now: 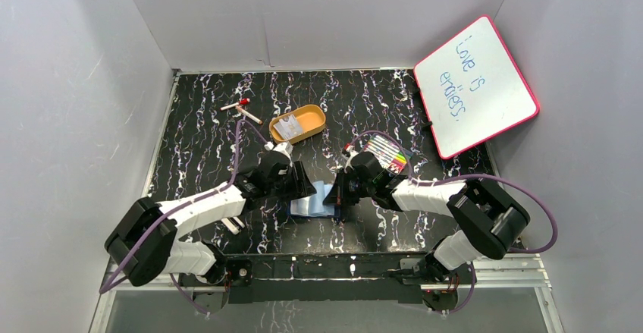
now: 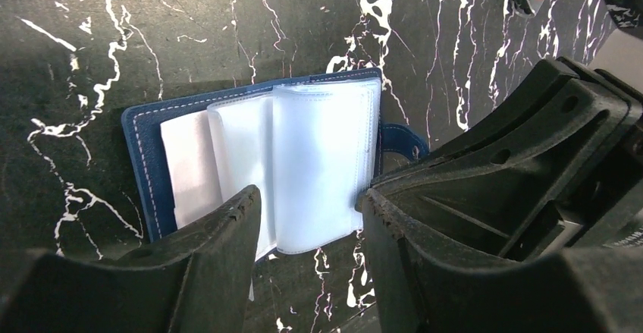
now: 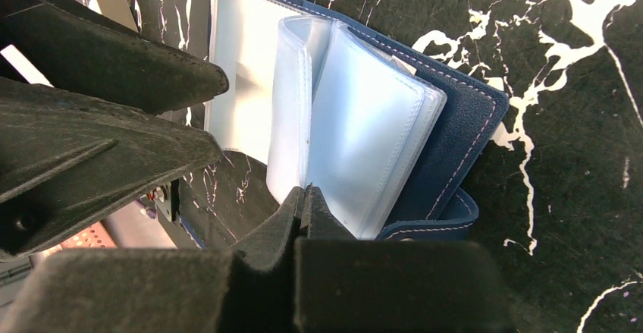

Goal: Put the credit cards into the card holder
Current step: Open the card holder at the center of the board.

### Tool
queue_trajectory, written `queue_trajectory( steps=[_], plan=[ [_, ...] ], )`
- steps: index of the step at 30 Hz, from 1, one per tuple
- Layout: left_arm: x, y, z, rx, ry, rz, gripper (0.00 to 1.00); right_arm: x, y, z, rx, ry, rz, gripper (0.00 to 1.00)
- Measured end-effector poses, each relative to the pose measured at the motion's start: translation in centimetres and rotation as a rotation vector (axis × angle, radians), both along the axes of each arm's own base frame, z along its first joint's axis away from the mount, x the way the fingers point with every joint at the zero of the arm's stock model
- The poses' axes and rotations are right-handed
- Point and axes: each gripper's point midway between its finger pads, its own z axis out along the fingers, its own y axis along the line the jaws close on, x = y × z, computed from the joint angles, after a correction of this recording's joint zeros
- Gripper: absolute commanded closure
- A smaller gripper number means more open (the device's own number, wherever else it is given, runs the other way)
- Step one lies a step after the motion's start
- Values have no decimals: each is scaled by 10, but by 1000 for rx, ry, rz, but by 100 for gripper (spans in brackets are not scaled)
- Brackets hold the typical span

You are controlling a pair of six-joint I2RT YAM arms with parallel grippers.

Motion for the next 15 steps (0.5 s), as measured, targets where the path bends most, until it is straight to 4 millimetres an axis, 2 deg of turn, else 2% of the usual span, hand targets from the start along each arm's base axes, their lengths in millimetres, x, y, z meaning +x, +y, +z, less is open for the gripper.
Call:
queue_trajectory(
  steps=[9, 15],
  plan=[
    [0, -10, -15, 25, 48, -49, 48, 0, 0, 0, 1, 0, 1, 100],
    [3, -13, -15, 27, 45, -61, 47, 0, 1, 1, 4, 0, 5, 100]
  ],
)
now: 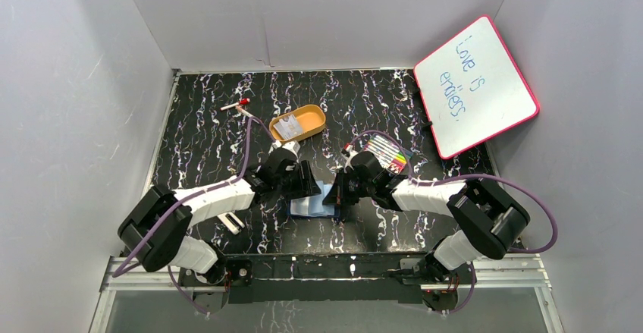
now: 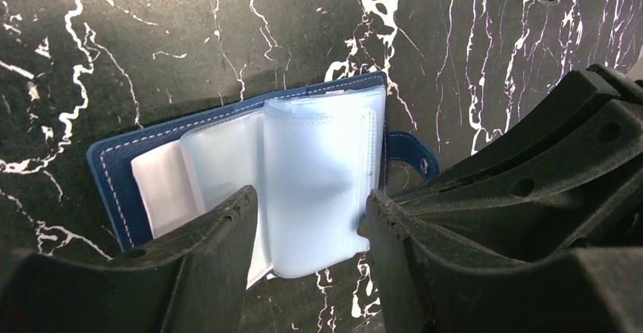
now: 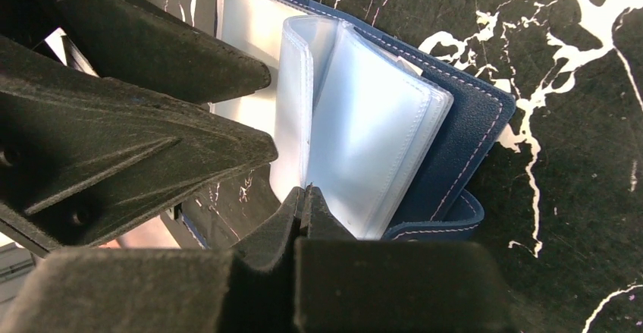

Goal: Put the credit cards into the card holder
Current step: Open the card holder at the center of the board.

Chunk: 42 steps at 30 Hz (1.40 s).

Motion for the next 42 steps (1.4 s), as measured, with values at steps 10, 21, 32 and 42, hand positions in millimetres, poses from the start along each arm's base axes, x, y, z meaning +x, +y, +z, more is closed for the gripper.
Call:
queue_trajectory(
  steps=[10, 21, 32, 42],
  plan=[
    [0, -3, -12, 22, 20, -19, 52, 0, 3, 4, 13, -2, 12, 100],
    [2, -1, -14, 35, 15, -10, 88, 0, 3, 4, 14, -3, 13, 100],
    [3, 7, -16, 69, 13, 23, 99, 0, -2, -2, -20, 1, -4, 100],
    [1, 7, -4, 28, -19, 24, 99, 0, -18, 6, -50, -47, -34, 70]
  ],
)
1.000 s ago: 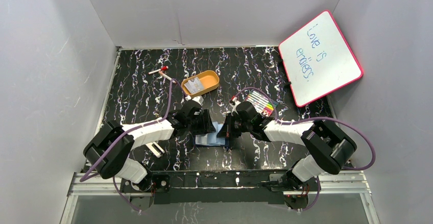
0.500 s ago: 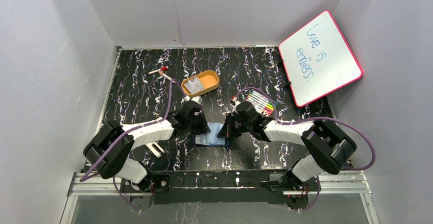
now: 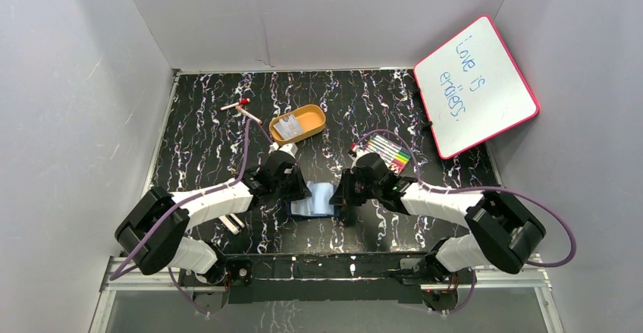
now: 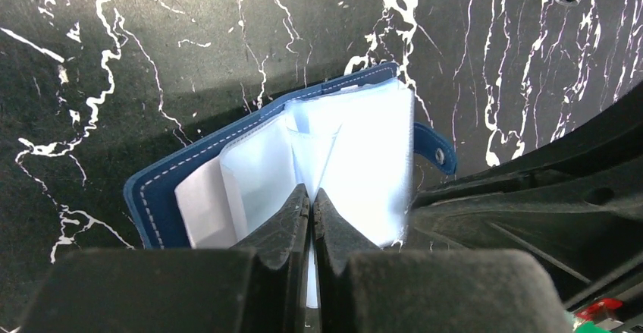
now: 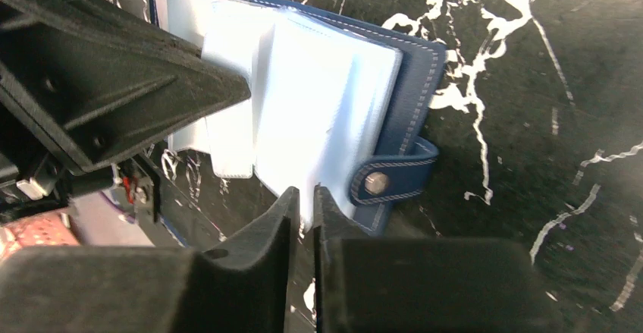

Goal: Put the credit cards into the card holder
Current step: Open the card holder at the center of the board.

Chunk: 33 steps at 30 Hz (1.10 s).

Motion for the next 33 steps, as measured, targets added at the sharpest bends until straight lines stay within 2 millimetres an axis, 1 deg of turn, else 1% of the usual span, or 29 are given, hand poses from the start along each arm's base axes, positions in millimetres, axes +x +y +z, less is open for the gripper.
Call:
queue_trajectory(
  steps=[2, 5, 8, 11, 15, 18, 20, 22, 26, 30, 33],
  plan=[
    [-2, 0, -1, -3, 6, 0, 99, -1, -5, 2, -9, -11, -7, 62],
    [-1, 0, 0, -10, 4, 1, 99, -1, -11, 14, -7, -51, -11, 56],
    [-1, -1, 3, -23, -2, 4, 99, -1, -15, 27, 0, -97, -3, 53],
    [-2, -1, 7, -35, -12, 5, 99, -3, -16, 38, 9, -135, 20, 53],
    [-3, 0, 12, -52, -26, 9, 99, -5, -4, 59, 46, -187, 73, 53],
    [-3, 0, 13, -57, -30, 10, 99, -10, 14, 76, 92, -224, 131, 54],
    [-2, -1, 14, -63, -33, 12, 99, -11, 27, 81, 121, -234, 161, 55],
    [-1, -2, 15, -68, -34, 14, 99, -11, 35, 79, 135, -227, 177, 55],
    [-1, -2, 16, -72, -35, 17, 99, -8, 42, 57, 115, -176, 169, 57],
    [0, -3, 16, -78, -37, 19, 99, -6, 43, 38, 92, -135, 142, 58],
    [-2, -2, 13, -78, -31, 21, 99, -6, 39, 23, 74, -108, 117, 58]
  ],
)
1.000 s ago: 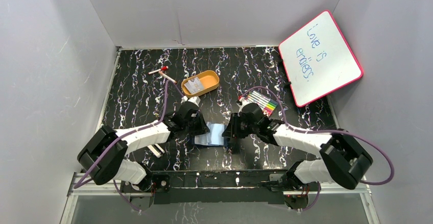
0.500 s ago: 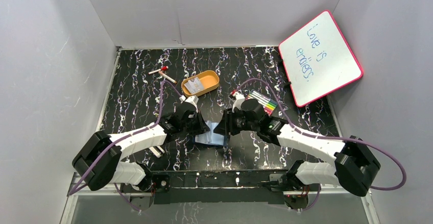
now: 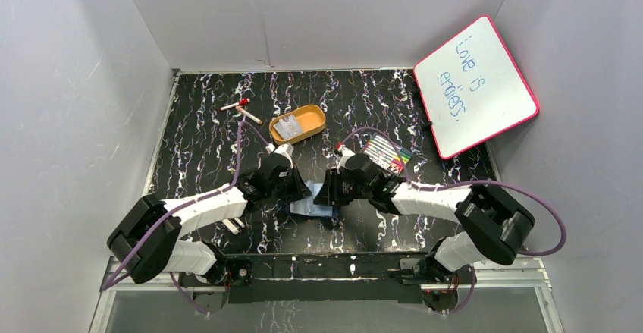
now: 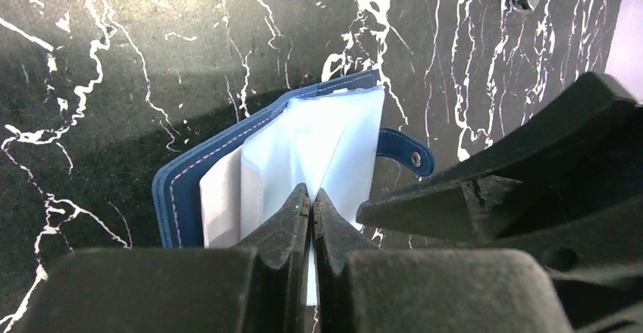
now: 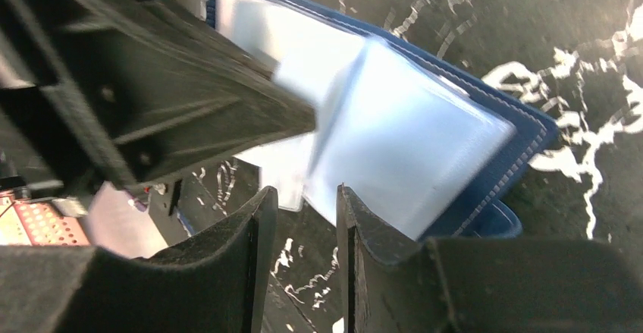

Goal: Put the credit cards into the card holder
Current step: Open the card holder at the center of the board.

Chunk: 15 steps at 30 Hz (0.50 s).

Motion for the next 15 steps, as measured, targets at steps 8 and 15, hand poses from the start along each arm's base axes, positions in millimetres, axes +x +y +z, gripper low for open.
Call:
queue_trajectory(
  steps=[8, 15],
  plan=[
    [-7, 5, -10, 5, 32, 12, 99, -11, -21, -36, -56, 77, -52, 58],
    [-10, 3, -13, -28, 44, 20, 99, -8, -18, -31, -30, 68, -62, 58]
  ],
)
